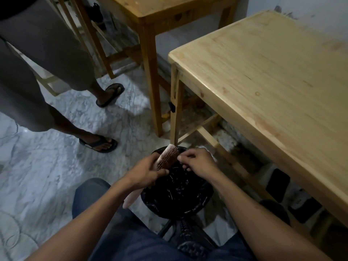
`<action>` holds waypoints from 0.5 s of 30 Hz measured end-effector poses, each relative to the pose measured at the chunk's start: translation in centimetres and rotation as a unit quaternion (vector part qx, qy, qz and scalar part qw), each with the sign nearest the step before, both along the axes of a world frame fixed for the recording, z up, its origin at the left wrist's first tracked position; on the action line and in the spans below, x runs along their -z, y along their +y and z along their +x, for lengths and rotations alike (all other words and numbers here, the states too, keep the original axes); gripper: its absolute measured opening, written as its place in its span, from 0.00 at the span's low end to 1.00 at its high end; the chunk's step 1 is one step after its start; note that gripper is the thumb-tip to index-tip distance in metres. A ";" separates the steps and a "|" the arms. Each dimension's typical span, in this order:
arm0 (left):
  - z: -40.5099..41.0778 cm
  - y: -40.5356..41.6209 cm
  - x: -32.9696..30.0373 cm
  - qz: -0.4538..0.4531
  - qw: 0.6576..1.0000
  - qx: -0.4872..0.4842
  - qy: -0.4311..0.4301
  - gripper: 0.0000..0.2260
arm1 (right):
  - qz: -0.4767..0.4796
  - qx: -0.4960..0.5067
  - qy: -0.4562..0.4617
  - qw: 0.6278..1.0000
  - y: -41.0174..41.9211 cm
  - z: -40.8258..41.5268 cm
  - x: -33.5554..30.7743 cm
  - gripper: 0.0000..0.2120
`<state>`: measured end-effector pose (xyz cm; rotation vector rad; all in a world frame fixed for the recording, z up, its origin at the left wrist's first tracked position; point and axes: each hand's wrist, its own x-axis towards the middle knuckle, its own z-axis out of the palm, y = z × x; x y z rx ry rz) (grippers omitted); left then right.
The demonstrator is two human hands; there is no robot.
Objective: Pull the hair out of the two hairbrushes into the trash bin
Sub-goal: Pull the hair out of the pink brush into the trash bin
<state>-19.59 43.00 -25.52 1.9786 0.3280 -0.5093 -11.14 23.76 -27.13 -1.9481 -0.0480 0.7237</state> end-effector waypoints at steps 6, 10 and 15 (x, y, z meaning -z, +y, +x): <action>-0.3 1.0 0.7 0.112 0.993 -0.031 -0.024 0.11 | -0.060 0.053 -0.018 0.997 -0.9 0.4 0.8 0.06; -0.5 1.9 1.3 0.171 0.981 -0.087 -0.018 0.12 | -0.081 0.090 -0.017 0.993 -2.2 0.5 1.4 0.10; -0.6 1.4 0.6 0.176 0.982 -0.064 -0.033 0.13 | -0.088 0.028 0.018 0.996 -1.8 0.2 1.1 0.05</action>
